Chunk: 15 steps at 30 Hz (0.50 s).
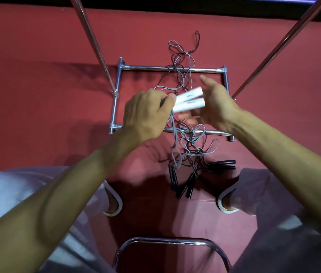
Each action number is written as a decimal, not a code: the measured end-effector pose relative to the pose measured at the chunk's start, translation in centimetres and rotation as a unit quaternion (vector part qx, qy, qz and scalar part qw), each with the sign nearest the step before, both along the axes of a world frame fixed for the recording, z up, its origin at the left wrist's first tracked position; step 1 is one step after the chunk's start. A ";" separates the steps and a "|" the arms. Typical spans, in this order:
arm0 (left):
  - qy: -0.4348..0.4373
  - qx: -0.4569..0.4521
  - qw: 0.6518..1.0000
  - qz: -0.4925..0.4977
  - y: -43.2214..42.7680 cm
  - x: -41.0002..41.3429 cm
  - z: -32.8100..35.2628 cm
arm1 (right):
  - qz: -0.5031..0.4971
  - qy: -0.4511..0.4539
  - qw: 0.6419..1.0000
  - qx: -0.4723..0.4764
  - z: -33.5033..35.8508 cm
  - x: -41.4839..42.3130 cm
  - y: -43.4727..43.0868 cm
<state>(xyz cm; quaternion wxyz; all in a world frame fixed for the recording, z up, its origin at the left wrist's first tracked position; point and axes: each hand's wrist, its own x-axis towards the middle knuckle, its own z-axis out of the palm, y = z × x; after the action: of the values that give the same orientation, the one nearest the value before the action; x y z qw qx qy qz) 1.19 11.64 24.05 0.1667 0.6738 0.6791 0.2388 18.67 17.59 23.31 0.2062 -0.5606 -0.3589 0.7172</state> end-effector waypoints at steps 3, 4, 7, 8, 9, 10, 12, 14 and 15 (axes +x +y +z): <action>-0.110 -0.033 0.992 0.051 0.9 -0.3 -0.2 | 0.036 0.085 0.995 -0.047 -0.8 -0.1 -0.7; -0.165 -0.039 0.983 0.073 1.3 -0.6 -0.3 | 0.062 0.110 0.989 -0.072 -1.0 -0.1 -1.2; -0.280 -0.042 0.949 0.136 2.5 -1.8 -0.5 | 0.111 0.125 0.982 -0.085 -0.5 -0.6 -2.9; -0.301 -0.048 0.941 0.149 2.8 -2.1 -0.5 | 0.113 0.073 0.991 -0.025 -0.4 -0.8 -3.2; -0.318 -0.056 0.932 0.165 3.0 -2.3 -0.4 | 0.118 0.001 0.990 0.077 -0.5 -0.7 -3.3; -0.333 -0.066 0.923 0.179 3.1 -2.6 -0.6 | 0.122 -0.075 0.969 0.200 -0.6 -0.6 -3.4; -0.353 -0.078 0.913 0.190 3.0 -2.9 -0.8 | 0.127 -0.189 0.887 0.401 -0.9 0.1 -3.1; -0.362 -0.096 0.906 0.197 2.7 -2.7 -0.3 | 0.137 -0.260 0.816 0.498 -1.0 0.7 -2.5; -0.365 -0.101 0.904 0.199 2.6 -2.6 0.0 | 0.137 -0.290 0.786 0.529 -1.0 0.9 -2.2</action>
<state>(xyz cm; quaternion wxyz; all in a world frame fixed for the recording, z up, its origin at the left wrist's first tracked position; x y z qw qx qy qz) -1.41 14.23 24.08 0.4192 0.3700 0.7114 0.4258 19.58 15.35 22.31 0.2561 -0.4905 -0.7979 0.2390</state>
